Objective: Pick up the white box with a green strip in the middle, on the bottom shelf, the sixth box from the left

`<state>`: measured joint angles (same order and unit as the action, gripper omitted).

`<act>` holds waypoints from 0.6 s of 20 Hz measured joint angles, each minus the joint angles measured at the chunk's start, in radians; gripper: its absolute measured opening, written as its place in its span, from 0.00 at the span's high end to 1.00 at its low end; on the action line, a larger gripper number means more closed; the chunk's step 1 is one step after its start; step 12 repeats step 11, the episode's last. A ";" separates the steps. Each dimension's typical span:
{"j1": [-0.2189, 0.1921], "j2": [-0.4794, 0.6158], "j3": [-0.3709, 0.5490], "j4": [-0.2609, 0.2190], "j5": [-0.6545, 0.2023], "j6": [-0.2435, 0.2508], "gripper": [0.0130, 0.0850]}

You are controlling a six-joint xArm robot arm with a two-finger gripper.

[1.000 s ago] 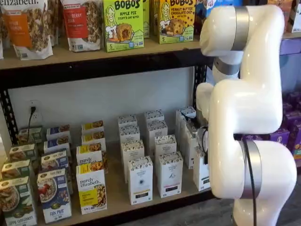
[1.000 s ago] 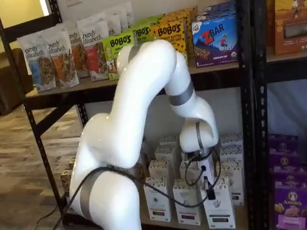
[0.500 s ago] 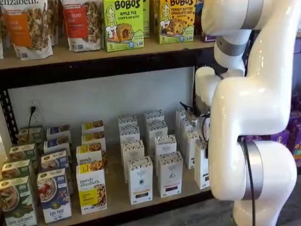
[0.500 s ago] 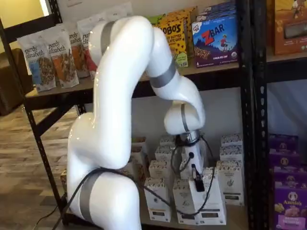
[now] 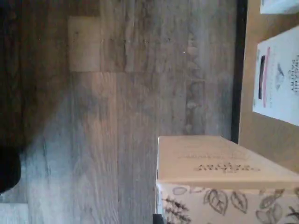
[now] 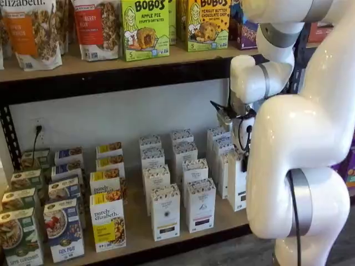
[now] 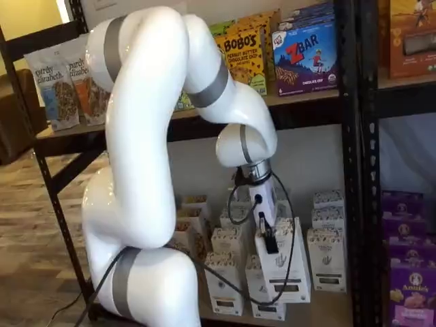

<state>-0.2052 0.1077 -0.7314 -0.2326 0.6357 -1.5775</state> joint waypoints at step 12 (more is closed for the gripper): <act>0.040 -0.111 0.018 0.063 0.083 -0.021 0.50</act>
